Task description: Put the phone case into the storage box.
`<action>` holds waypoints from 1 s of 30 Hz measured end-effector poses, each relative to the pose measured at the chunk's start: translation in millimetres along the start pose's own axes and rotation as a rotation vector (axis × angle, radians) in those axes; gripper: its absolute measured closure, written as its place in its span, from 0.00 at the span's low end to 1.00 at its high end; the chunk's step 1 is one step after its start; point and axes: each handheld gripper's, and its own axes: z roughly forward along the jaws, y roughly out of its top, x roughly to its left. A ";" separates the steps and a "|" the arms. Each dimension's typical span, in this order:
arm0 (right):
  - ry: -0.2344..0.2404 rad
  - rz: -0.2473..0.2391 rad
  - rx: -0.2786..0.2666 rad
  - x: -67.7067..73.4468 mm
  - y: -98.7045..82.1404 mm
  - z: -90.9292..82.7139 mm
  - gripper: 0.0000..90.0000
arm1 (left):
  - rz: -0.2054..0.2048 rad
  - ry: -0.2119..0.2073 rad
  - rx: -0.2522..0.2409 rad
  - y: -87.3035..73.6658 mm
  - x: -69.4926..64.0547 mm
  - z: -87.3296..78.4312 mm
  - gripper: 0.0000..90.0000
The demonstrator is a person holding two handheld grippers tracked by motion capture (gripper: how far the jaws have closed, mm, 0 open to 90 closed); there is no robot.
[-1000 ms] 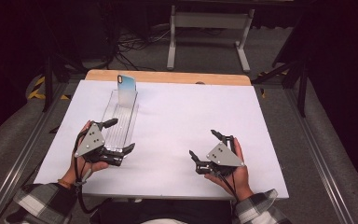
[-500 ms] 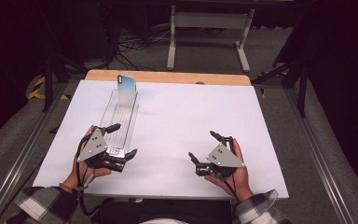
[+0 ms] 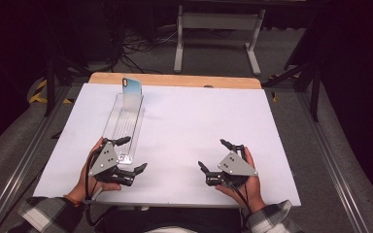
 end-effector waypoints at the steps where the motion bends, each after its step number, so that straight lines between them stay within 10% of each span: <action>1: 0.000 0.000 0.000 0.0 0.0 0.0 0.08 | 0.000 0.000 0.000 0.0 0.0 0.0 0.05; 13: 0.032 -0.021 -0.005 6.2 -1.0 -0.9 0.08 | 0.035 -0.029 0.076 -16.1 -4.5 2.1 0.05; 30: 0.060 -0.036 0.006 12.1 -2.7 0.5 0.08 | -0.028 -0.037 0.064 -20.2 -4.1 -2.2 0.05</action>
